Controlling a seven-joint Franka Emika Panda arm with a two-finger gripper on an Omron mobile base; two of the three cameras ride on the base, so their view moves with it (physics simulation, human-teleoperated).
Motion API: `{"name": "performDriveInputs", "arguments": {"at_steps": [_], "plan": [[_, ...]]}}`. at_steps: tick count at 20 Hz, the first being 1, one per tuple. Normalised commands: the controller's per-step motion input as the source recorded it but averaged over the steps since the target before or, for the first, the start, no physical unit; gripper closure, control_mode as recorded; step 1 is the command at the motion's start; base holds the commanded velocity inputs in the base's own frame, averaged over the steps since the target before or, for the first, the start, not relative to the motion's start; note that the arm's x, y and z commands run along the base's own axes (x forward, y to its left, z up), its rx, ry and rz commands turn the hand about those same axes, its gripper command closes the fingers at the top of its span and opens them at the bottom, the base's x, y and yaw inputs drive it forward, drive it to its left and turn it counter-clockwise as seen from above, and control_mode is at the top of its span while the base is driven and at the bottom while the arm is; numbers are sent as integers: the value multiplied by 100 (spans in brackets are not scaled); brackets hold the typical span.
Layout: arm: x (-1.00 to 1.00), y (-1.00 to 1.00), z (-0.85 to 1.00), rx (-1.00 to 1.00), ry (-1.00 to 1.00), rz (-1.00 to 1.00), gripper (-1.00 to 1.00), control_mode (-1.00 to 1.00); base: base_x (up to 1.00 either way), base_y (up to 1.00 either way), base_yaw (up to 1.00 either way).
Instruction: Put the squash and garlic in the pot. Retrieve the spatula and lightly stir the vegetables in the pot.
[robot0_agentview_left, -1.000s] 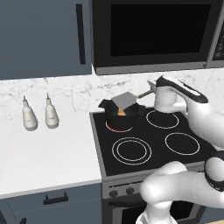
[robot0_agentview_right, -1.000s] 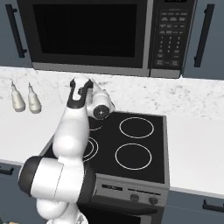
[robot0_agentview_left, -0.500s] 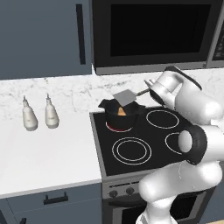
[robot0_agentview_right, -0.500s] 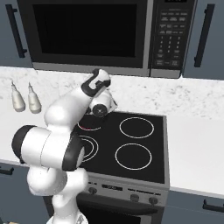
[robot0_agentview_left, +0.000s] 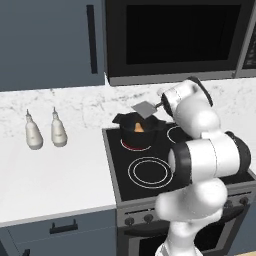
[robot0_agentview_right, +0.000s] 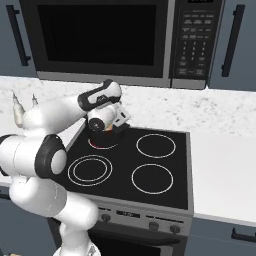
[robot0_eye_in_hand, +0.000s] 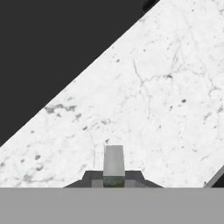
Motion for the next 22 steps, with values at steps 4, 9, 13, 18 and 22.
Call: {"name": "performDriveInputs", "arguments": {"at_steps": [4,9,13,18,22], "plan": [[1,49,-55,-16,1,-10,100,-100,0,0,0],[4,53,-48,-16,1,-6,100,-100,0,0,0],[8,51,-29,-14,1,-5,100,-100,0,0,0],[31,63,-17,-12,9,-1,100,-100,0,0,0],[50,61,-20,-11,8,0,100,-100,0,0,0]]}}
